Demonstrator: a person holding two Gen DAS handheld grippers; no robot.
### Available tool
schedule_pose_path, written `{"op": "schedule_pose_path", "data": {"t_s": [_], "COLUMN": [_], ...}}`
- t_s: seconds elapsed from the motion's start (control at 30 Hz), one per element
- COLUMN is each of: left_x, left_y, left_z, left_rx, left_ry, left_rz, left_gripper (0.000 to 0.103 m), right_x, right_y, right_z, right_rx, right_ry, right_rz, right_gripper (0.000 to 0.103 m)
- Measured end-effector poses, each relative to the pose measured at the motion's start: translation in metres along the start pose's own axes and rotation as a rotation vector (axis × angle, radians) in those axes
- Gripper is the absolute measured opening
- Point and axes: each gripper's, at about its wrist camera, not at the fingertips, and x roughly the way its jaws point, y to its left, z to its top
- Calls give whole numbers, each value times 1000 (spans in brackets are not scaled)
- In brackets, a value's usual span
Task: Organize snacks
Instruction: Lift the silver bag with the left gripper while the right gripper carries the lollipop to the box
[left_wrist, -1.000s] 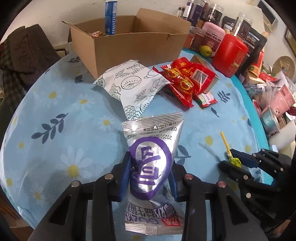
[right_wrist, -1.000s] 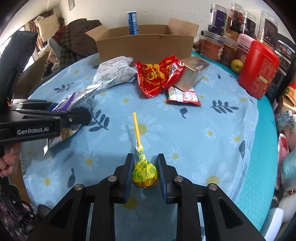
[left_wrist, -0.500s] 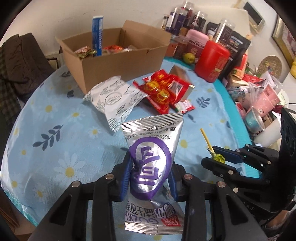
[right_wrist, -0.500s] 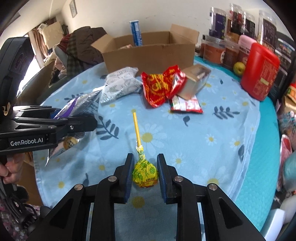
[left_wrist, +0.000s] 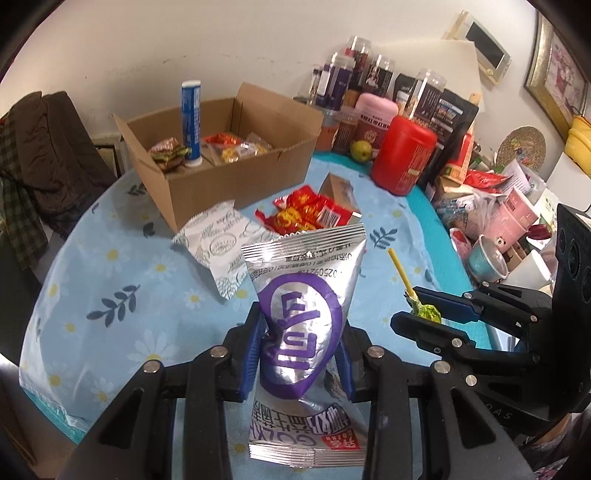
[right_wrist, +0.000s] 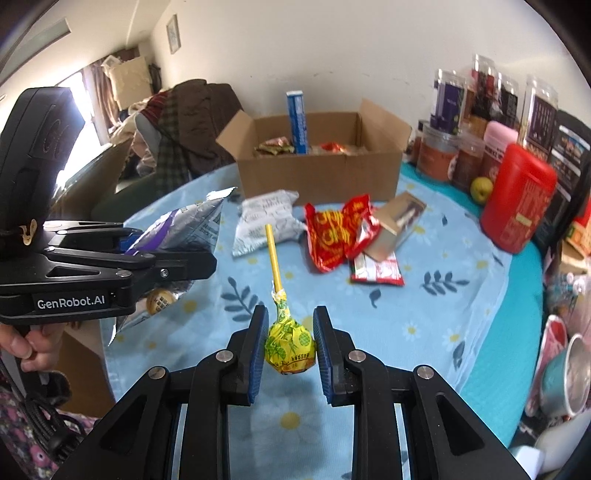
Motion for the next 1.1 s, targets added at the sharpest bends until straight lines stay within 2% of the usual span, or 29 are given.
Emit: {"op": "schedule_pose_path", "data": {"t_s": [0.53, 0.7, 1.1], "left_x": [-30, -37, -27], "left_y": [-13, -14, 10], "left_z": [43, 66, 126], "left_rx": [53, 69, 69], "left_ry": [-139, -208, -293], "left_rz": [-15, -22, 11], "left_gripper": [35, 35, 35], "right_x": [-24, -28, -8], "right_y": [0, -2, -20], "right_z": [48, 70, 131], "right_rx": [-45, -58, -70], "right_ry": [-133, -175, -234], "right_rz": [19, 32, 45], "right_gripper": [25, 25, 25]}}
